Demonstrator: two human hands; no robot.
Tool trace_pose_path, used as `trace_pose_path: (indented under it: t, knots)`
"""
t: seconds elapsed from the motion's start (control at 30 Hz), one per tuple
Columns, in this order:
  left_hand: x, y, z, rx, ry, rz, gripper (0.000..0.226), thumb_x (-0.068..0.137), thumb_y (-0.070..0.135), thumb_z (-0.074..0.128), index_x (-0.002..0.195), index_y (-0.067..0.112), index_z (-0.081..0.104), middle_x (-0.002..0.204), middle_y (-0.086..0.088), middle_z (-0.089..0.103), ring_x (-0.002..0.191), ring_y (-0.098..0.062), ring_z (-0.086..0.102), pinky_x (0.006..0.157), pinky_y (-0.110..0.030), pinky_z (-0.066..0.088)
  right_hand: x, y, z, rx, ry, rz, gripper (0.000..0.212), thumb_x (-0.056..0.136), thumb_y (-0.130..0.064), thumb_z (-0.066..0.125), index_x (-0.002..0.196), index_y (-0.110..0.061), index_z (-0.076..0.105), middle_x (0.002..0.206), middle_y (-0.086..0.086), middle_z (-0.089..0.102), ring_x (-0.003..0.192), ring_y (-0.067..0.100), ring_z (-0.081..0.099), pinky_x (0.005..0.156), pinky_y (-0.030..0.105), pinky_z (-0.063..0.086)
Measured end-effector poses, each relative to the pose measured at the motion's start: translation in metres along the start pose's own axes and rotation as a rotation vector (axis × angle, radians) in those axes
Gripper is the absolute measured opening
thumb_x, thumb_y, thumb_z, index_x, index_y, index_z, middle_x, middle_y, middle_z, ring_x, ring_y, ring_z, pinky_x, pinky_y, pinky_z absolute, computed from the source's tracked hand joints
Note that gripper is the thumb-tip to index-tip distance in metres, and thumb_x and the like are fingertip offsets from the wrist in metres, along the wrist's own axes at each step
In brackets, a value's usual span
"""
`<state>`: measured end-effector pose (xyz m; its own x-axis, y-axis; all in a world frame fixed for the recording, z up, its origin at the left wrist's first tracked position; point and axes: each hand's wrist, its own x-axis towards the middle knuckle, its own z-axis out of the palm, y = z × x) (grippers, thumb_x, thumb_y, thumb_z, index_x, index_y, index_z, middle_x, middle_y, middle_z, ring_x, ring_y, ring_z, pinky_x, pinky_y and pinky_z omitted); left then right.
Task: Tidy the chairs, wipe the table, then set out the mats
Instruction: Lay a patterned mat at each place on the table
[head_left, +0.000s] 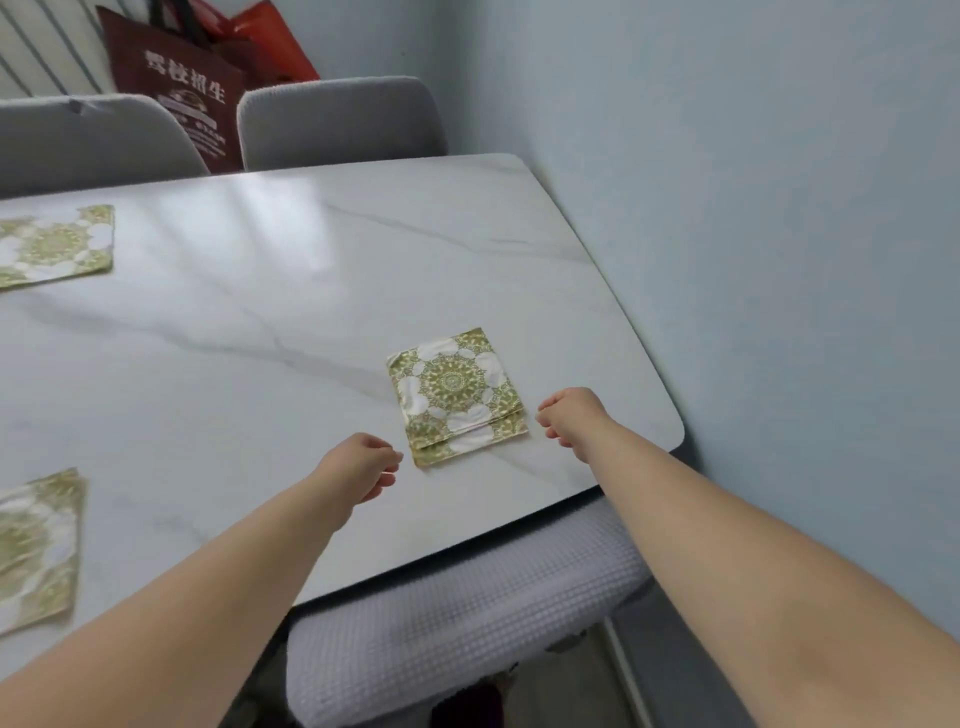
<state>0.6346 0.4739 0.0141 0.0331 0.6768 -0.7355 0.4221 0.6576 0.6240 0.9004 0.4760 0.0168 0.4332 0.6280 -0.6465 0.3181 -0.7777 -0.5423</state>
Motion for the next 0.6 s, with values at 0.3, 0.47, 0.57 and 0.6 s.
trace_pose_path:
  t: [0.3, 0.47, 0.57, 0.6]
  knots:
    - [0.030, 0.010, 0.042, -0.138, 0.049, -0.079, 0.026, 0.087, 0.009, 0.059, 0.112, 0.015, 0.057, 0.111, -0.011, 0.064, 0.089, -0.020, 0.062, 0.080, -0.030, 0.051, 0.064, -0.011, 0.023, -0.207, -0.054, -0.038, 0.022, 0.090, -0.012, 0.058, 0.107, 0.000, 0.064, 0.110, 0.016, 0.066, 0.088, 0.030, 0.059, 0.077, 0.031, 0.049]
    - [0.048, 0.012, 0.056, -0.170, -0.011, -0.121, 0.014, 0.087, 0.007, 0.058, 0.100, 0.013, 0.060, 0.095, -0.008, 0.064, 0.076, -0.018, 0.060, 0.070, -0.027, 0.049, 0.078, -0.017, 0.034, -0.315, -0.039, -0.011, 0.023, 0.089, -0.022, 0.067, 0.094, -0.001, 0.059, 0.113, 0.018, 0.065, 0.106, 0.034, 0.062, 0.085, 0.035, 0.049]
    - [0.050, 0.013, 0.061, -0.215, -0.062, -0.181, 0.008, 0.089, 0.010, 0.060, 0.097, 0.011, 0.062, 0.090, -0.007, 0.067, 0.070, -0.016, 0.062, 0.063, -0.024, 0.051, 0.082, -0.023, 0.031, -0.322, -0.065, -0.006, 0.026, 0.089, -0.018, 0.067, 0.107, 0.000, 0.064, 0.112, 0.015, 0.065, 0.105, 0.031, 0.062, 0.088, 0.035, 0.050]
    - [0.051, 0.015, 0.060, -0.246, -0.079, -0.210, 0.013, 0.088, 0.015, 0.064, 0.100, 0.009, 0.062, 0.089, -0.007, 0.068, 0.069, -0.016, 0.063, 0.061, -0.023, 0.052, 0.084, -0.027, 0.030, -0.247, -0.068, 0.001, 0.017, 0.087, -0.012, 0.065, 0.102, -0.003, 0.064, 0.106, 0.015, 0.064, 0.097, 0.029, 0.063, 0.083, 0.035, 0.051]
